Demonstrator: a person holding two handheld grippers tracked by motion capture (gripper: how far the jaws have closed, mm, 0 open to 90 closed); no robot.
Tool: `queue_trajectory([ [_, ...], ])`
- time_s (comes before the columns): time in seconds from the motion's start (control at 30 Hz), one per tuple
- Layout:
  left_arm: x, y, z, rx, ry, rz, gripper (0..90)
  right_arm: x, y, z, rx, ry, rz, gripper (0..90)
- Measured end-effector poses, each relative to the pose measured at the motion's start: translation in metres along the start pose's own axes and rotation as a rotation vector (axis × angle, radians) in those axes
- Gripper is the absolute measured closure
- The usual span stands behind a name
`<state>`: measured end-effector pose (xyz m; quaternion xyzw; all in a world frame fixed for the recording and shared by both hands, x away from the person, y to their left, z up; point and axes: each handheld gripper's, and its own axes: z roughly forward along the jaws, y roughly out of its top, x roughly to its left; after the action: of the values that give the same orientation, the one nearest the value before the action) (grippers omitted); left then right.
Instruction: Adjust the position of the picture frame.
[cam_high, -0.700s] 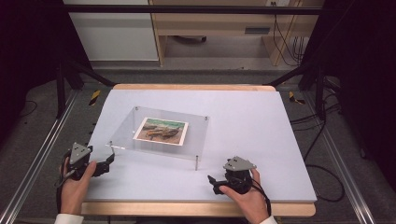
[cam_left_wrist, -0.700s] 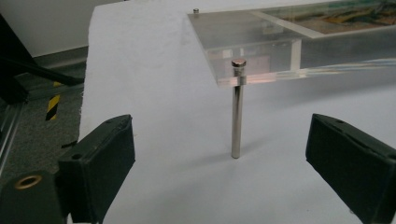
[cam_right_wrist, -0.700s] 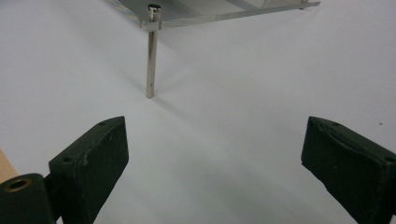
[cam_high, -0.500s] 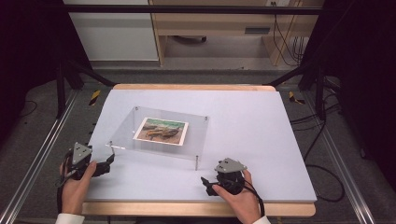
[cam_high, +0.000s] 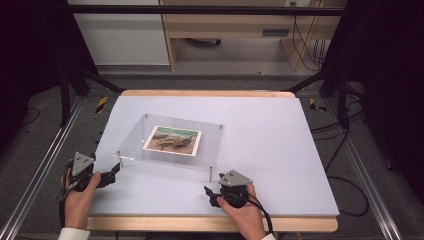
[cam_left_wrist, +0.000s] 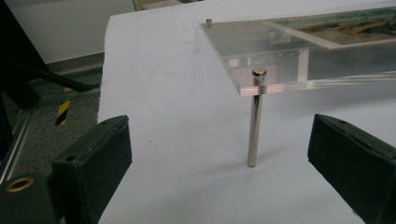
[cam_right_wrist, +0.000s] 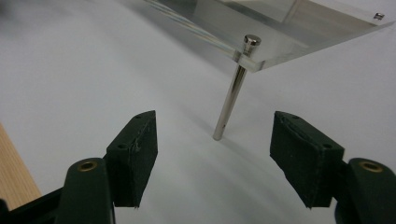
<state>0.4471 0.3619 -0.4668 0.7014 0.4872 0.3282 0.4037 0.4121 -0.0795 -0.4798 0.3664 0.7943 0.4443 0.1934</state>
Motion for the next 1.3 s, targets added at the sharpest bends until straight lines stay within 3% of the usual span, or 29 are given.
queue_trajectory([
  [0.1,-0.001,0.001,0.0,-0.013,-0.014,-0.021,4.7,0.0,0.003,0.004,-0.002,0.006,0.018,31.2],
  [0.17,-0.003,0.002,0.0,-0.009,-0.057,-0.051,4.8,-0.001,0.005,0.007,0.002,0.005,0.027,34.4],
  [0.27,-0.007,0.003,0.001,-0.005,-0.075,-0.041,4.9,-0.004,0.006,0.011,0.01,0.014,0.023,36.3],
  [0.3,-0.009,0.005,0.0,-0.018,-0.077,-0.038,5.1,-0.007,0.008,0.015,0.017,0.014,0.043,44.4],
  [0.37,-0.009,0.006,0.0,-0.025,-0.078,-0.039,5.1,-0.008,0.01,0.017,0.021,0.016,0.048,46.6],
  [0.43,-0.01,0.006,-0.002,-0.03,-0.086,-0.039,5.2,-0.012,0.013,0.024,0.037,0.014,0.054,57.9],
  [0.47,-0.01,0.006,-0.002,-0.03,-0.086,-0.039,5.4,-0.012,0.013,0.024,0.037,0.014,0.054,57.9],
  [0.53,-0.01,0.006,-0.003,-0.031,-0.092,-0.037,5.6,-0.014,0.015,0.028,0.039,0.023,0.08,66.0],
  [0.6,-0.01,0.007,-0.003,-0.028,-0.094,-0.038,5.9,-0.016,0.016,0.032,0.03,0.046,0.087,71.8],
  [0.63,-0.01,0.006,-0.002,-0.026,-0.094,-0.04,6.6,-0.018,0.018,0.033,0.011,0.047,0.09,80.2],
  [0.8,-0.008,0.006,0.0,-0.017,-0.098,-0.047,12.0,-0.02,0.02,0.032,-0.006,0.069,0.103,84.6],
  [0.83,-0.008,0.006,0.0,-0.016,-0.098,-0.047,14.3,-0.022,0.021,0.031,-0.019,0.088,0.135,84.9],
  [1.1,-0.01,0.006,0.003,-0.005,-0.11,-0.05,20.4,-0.024,0.029,0.027,-0.039,0.138,0.171,85.0],
  [1.17,-0.011,0.006,0.005,-0.008,-0.118,-0.056,29.3,-0.025,0.032,0.025,-0.043,0.162,0.2,85.0],
  [1.23,-0.01,0.006,0.008,-0.012,-0.112,-0.051,32.2,-0.026,0.034,0.024,-0.051,0.174,0.218,85.0],
  [1.3,-0.008,0.008,0.012,-0.031,-0.115,-0.073,39.6,-0.027,0.036,0.023,-0.054,0.181,0.224,85.0],
])
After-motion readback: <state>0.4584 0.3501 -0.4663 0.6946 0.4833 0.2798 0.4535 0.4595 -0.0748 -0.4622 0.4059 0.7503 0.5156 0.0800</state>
